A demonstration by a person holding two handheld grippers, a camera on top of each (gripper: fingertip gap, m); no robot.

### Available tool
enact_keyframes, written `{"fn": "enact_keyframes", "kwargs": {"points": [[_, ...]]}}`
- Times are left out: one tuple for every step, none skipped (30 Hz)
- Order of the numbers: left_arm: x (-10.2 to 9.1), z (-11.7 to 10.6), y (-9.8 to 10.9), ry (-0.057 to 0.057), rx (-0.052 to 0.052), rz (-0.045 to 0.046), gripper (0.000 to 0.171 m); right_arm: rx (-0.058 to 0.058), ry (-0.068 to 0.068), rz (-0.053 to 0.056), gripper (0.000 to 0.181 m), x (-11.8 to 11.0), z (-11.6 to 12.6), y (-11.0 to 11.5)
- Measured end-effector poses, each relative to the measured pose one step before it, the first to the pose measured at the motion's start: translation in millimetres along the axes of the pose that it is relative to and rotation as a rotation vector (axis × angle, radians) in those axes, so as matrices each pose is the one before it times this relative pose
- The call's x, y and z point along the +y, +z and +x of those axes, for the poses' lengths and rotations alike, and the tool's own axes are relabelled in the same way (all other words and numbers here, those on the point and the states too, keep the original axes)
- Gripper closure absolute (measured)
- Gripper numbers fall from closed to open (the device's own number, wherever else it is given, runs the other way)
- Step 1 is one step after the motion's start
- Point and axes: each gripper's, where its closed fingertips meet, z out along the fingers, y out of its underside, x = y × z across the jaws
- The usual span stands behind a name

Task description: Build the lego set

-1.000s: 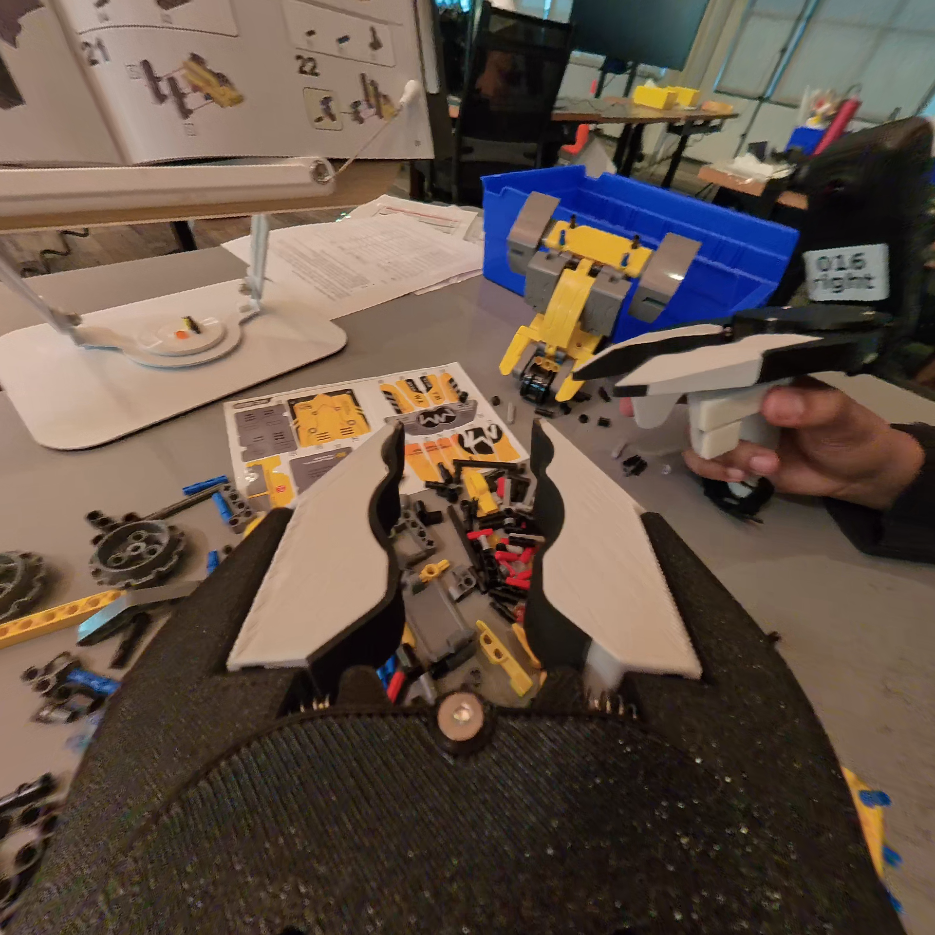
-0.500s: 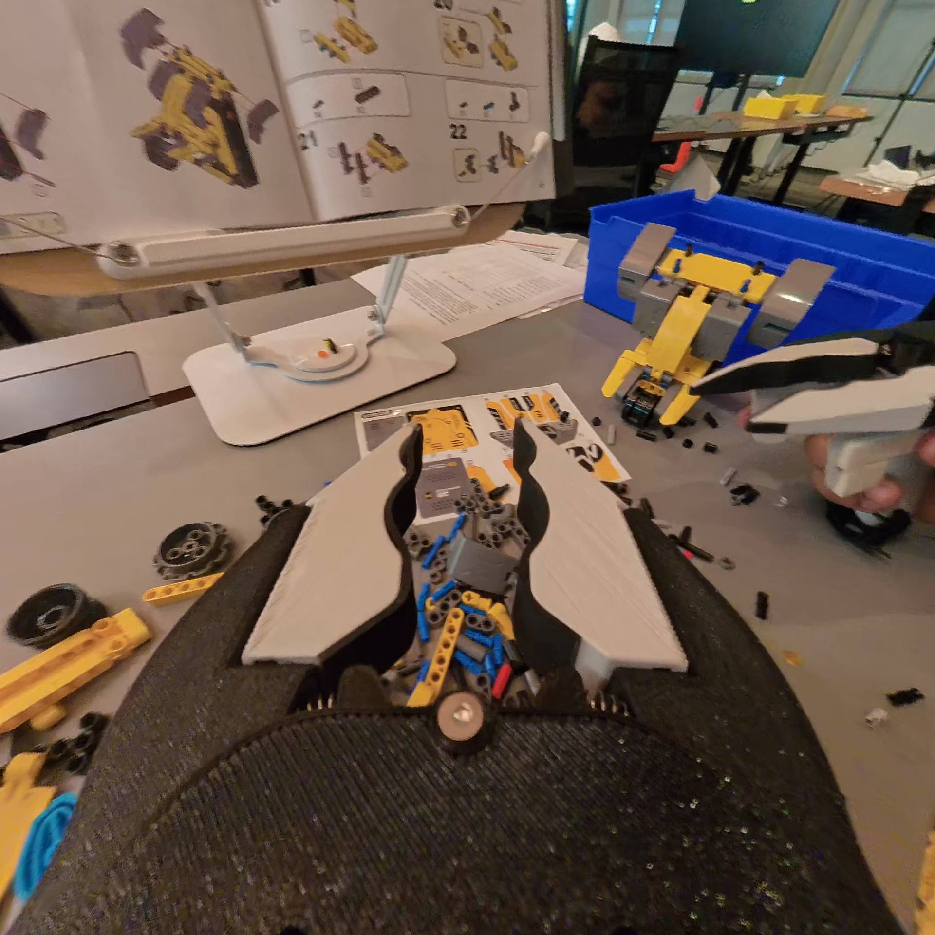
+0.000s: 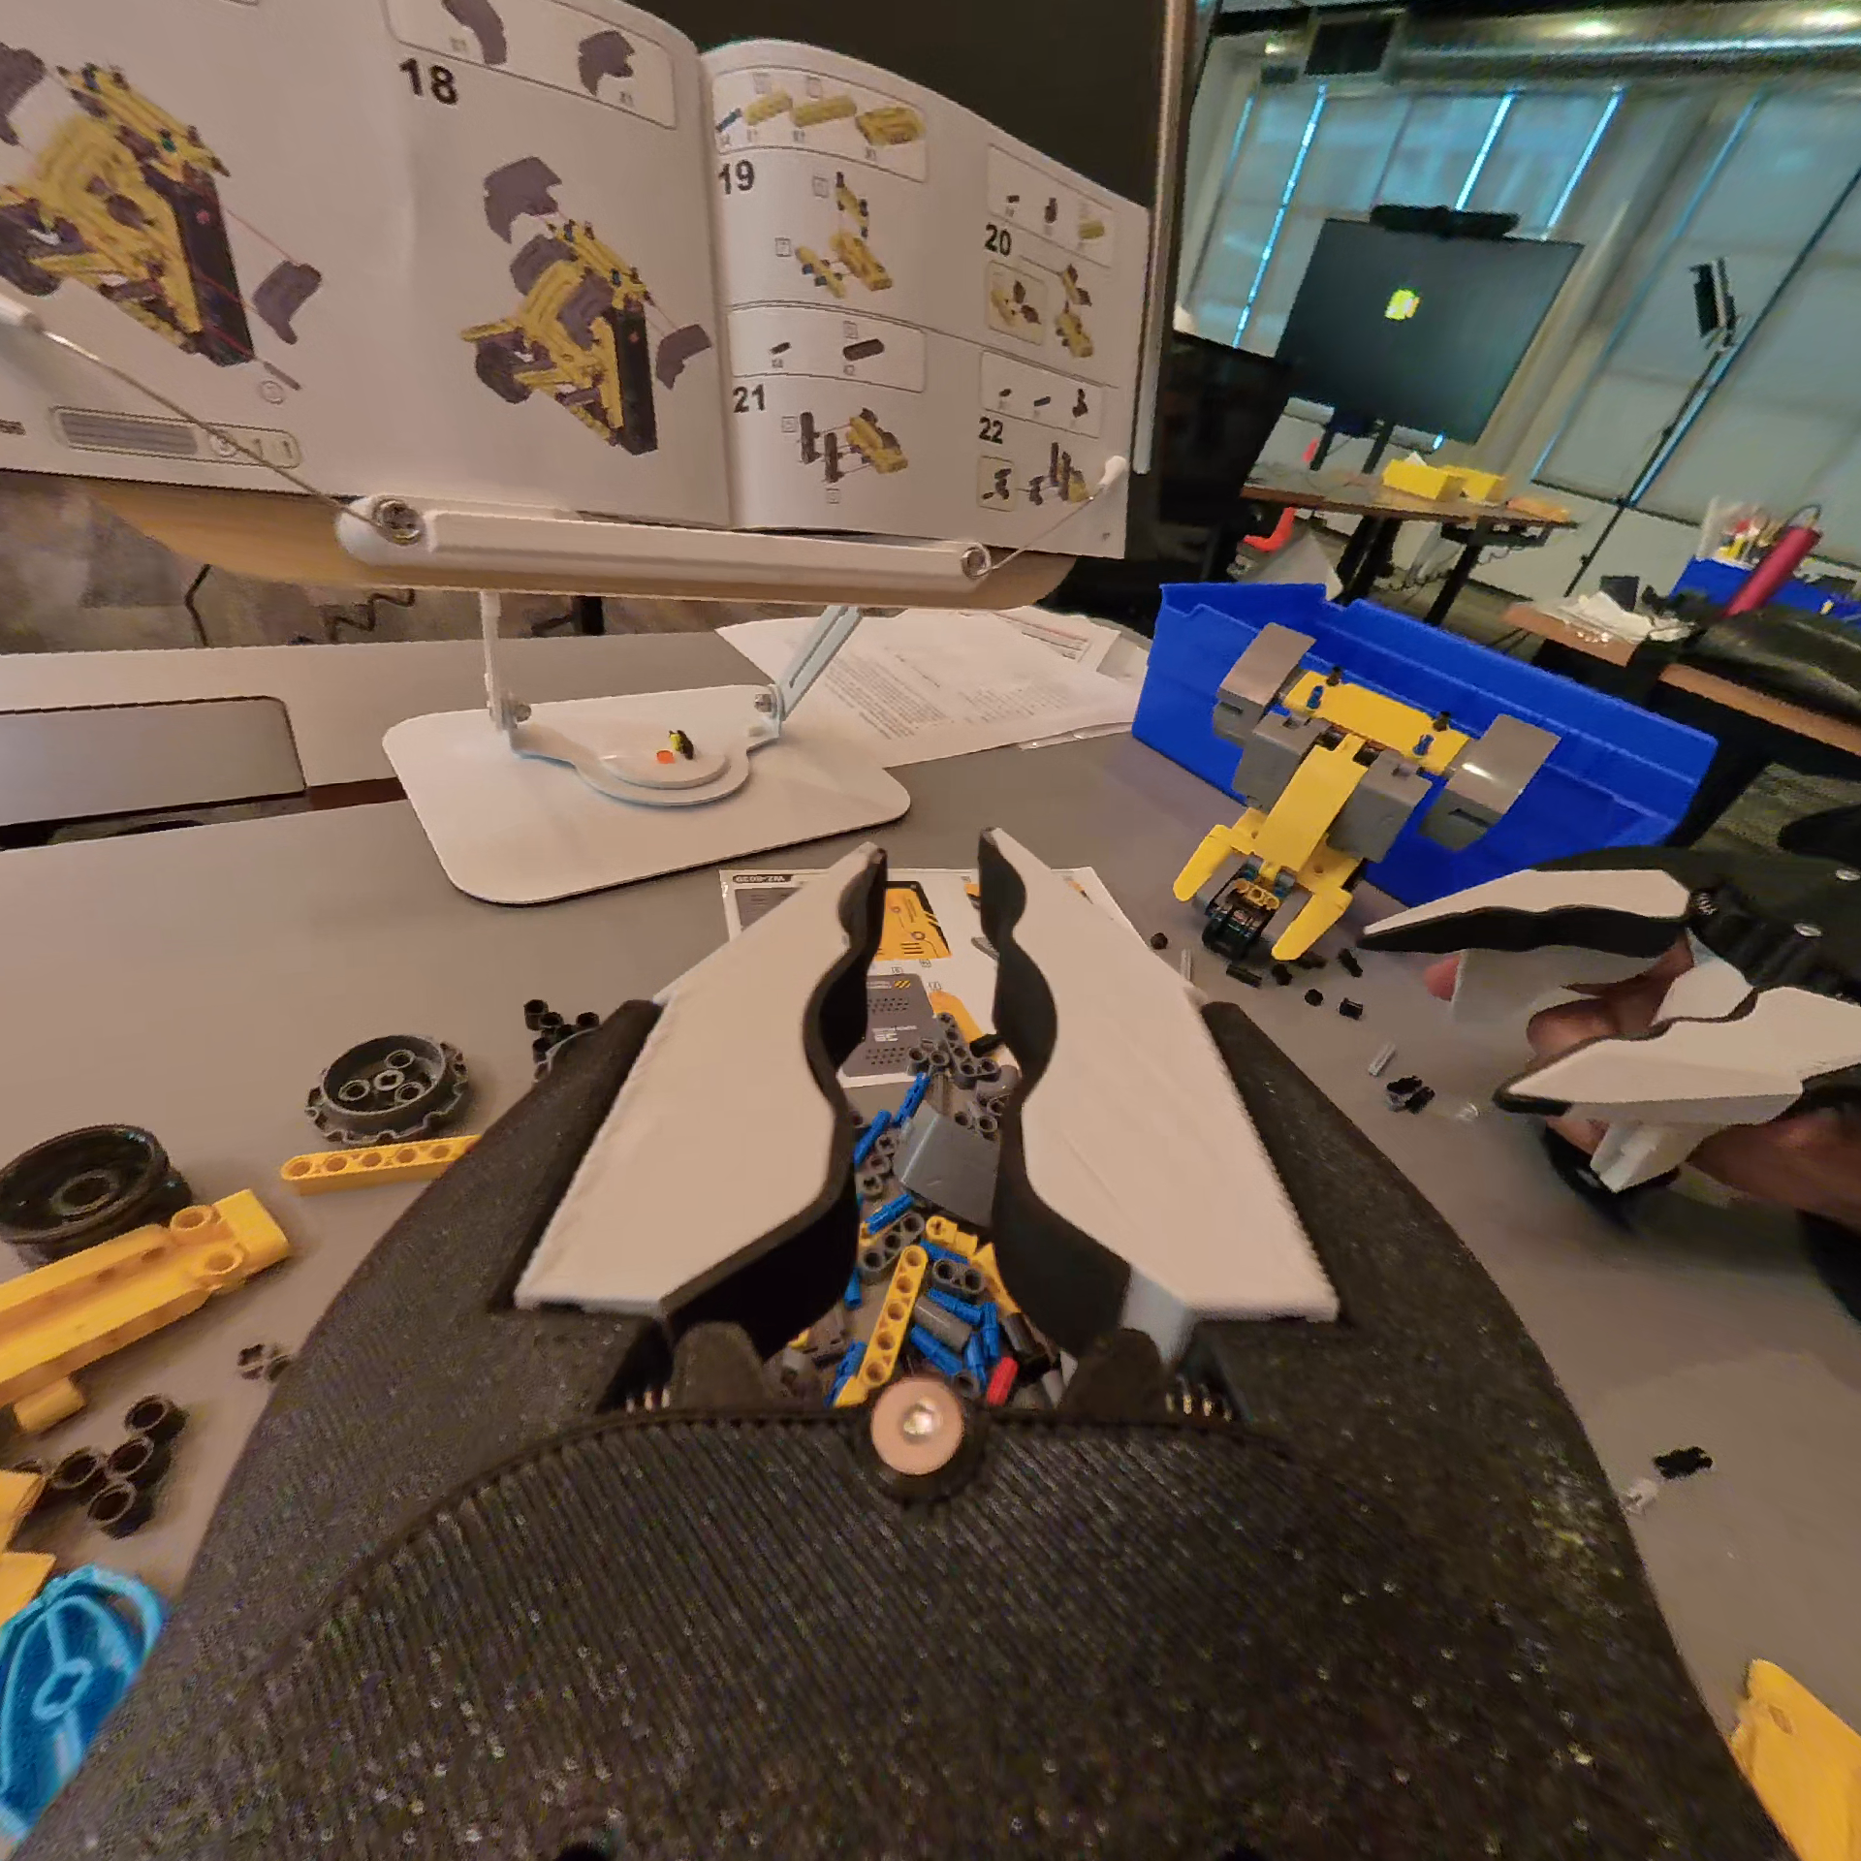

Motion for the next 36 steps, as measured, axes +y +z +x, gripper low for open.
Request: {"fn": "enact_keyframes", "kwargs": {"points": [[-0.11,-1.74,-1.37,-0.0074,-0.0005,0.0024,0.152,0.0049,0.0008,0.0037,0.125,-0.47,0.75,-0.46],[-0.72,-1.57,-1.74,-0.0099,-0.0006,0.00472,0.149,0.0042,0.0027,0.0031,0.125,-0.32,0.78,-0.38],[-0.97,-1.49,-2.19,-0.0086,-0.0015,0.00564,0.147,0.0019,0.0034,0.002,0.125,-0.31,0.62,-0.24],[-1.01,-1.5,-2.49,-0.0049,-0.002,0.00414,0.145,0.0013,0.0036,0.0008,0.125,-0.08,0.61,-0.13],[-0.66,-1.76,-2.77,-0.0025,-0.005,0.0029,0.142,0.0015,0.0031,0.0005,0.126,0.04,0.48,-0.05],[-1.06,-2.57,-3.16,-0.0021,-0.0098,0.0043,0.138,0.0005,0.0021,0.0007,0.126,-0.09,0.33,-0.01],[-1.7,-2.47,-3.25,-0.0005,-0.01,0.00715,0.135,-0.0003,0.0008,0.0005,0.126,-0.05,0.08,-0.04],[-1.72,-2.44,-3.11,0.0047,-0.0093,0.00759,0.134,0.0002,-0.0004,0.0001,0.125,-0.01,-0.07,-0.04],[-0.11,-2.42,-2.69,0.0092,-0.0083,0.00099,0.132,0.0009,-0.0015,-0.0003,0.125,0.02,0.05,0.06],[2.21,-2.35,-2.29,0.0124,-0.0081,-0.01141,0.132,0.0006,-0.0024,-0.0013,0.125,0.15,-0.21,0.1],[4.08,-1.51,-1.88,0.0135,-0.0039,-0.02036,0.132,0.0004,-0.0029,-0.0024,0.126,0.35,-0.3,0.3],[5.52,0.66,-1.73,0.0133,0.007,-0.02878,0.133,0.0008,-0.0029,-0.0025,0.126,0.36,-0.26,0.29],[6.58,2.25,-1.45,0.0147,0.0134,-0.03236,0.134,0.0009,-0.0025,-0.002,0.126,0.21,-0.08,0.23],[8.47,3.95,-0.94,0.0174,0.02,-0.04376,0.135,0.0006,-0.0018,-0.0013,0.126,0.23,-0.11,0.17],[10.74,6.7,-0.27,0.0184,0.0332,-0.05901,0.135,0.0003,-0.0008,-0.0006,0.126,0.07,-0.08,0.03],[10.78,9.08,0.0,0.0215,0.0418,-0.05928,0.138,0.0,0.0,-0.0002,0.126,0.01,0.04,0.07],[7.31,9.92,-0.14,0.0275,0.0371,-0.04016,0.141,-0.0002,0.0005,0.0,0.126,0.01,0.03,-0.04],[4.34,8.35,-0.44,0.0347,0.0214,-0.01716,0.144,0.0001,0.0007,0.0001,0.126,0.0,0.06,-0.03],[3.98,5.03,-0.67,0.0401,-0.0003,-0.01187,0.148,0.0,0.0014,-0.0005,0.125,0.05,0.17,0.07],[4.25,1.68,-0.82,0.0404,-0.0177,-0.01674,0.15,-0.0003,0.0023,-0.0012,0.126,0.22,0.23,0.18],[3.89,-0.77,-0.81,0.0369,-0.0278,-0.01779,0.152,0.0005,0.0025,-0.0011,0.126,0.11,0.41,0.13],[2.24,-1.6,-0.38,0.0325,-0.0246,-0.00583,0.156,0.0013,0.0028,-0.0006,0.125,0.05,0.47,0.08],[1.75,-1.13,0.59,0.0184,-0.011,-0.00501,0.162,0.0008,0.0029,-0.0005,0.125,0.04,0.39,0.09],[2.7,0.01,1.27,-0.003,0.0026,-0.01525,0.162,0.0004,0.0016,-0.0005,0.125,0.15,0.21,0.09],[2.49,-0.37,0.97,-0.0183,0.0035,-0.01399,0.162,0.0006,-0.0002,-0.0006,0.125,0.06,0.05,0.09],[0.08,-3.24,0.0,-0.0246,-0.0137,0.00069,0.162,0.0008,-0.0015,-0.0008,0.125,0.1,-0.06,0.05],[-3.11,-5.56,-1.45,-0.0233,-0.0276,0.01972,0.162,0.0013,-0.0028,-0.0007,0.126,0.08,-0.11,0.05],[-5.93,-7.32,-3.22,-0.023,-0.0355,0.03555,0.16,0.0018,-0.0043,-0.0002,0.126,-0.07,-0.3,-0.01],[-7.79,-7.93,-4.48,-0.0255,-0.0333,0.04684,0.159,0.0017,-0.0053,0.0003,0.126,-0.03,-0.38,-0.01],[-8.53,-7.8,-5.0,-0.0319,-0.0262,0.05134,0.158,0.0015,-0.0062,0.0005,0.125,-0.03,-0.51,-0.14],[-8.3,-7.4,-5.01,-0.0379,-0.0197,0.04995,0.158,0.0014,-0.0065,-0.0002,0.126,0.0,-0.6,0.06],[-6.82,-7.07,-4.32,-0.0378,-0.0173,0.04102,0.158,0.001,-0.0063,-0.0019,0.126,0.18,-0.57,0.22],[-4.85,-6.25,-3.29,-0.0314,-0.0136,0.02857,0.159,0.0005,-0.0059,-0.003,0.126,0.39,-0.5,0.31],[-2.7,-4.88,-2.1,-0.0221,-0.0098,0.01533,0.159,0.0001,-0.0052,-0.0028,0.126,0.35,-0.6,0.32],[-0.48,-3.36,-1.0,-0.0132,-0.0074,0.00293,0.158,0.0003,-0.0046,-0.0019,0.126,0.28,-0.5,0.13],[0.86,-1.54,0.12,-0.0053,-0.0043,-0.00402,0.157,0.001,-0.0038,-0.0005,0.126,0.03,-0.32,0.04]]}}
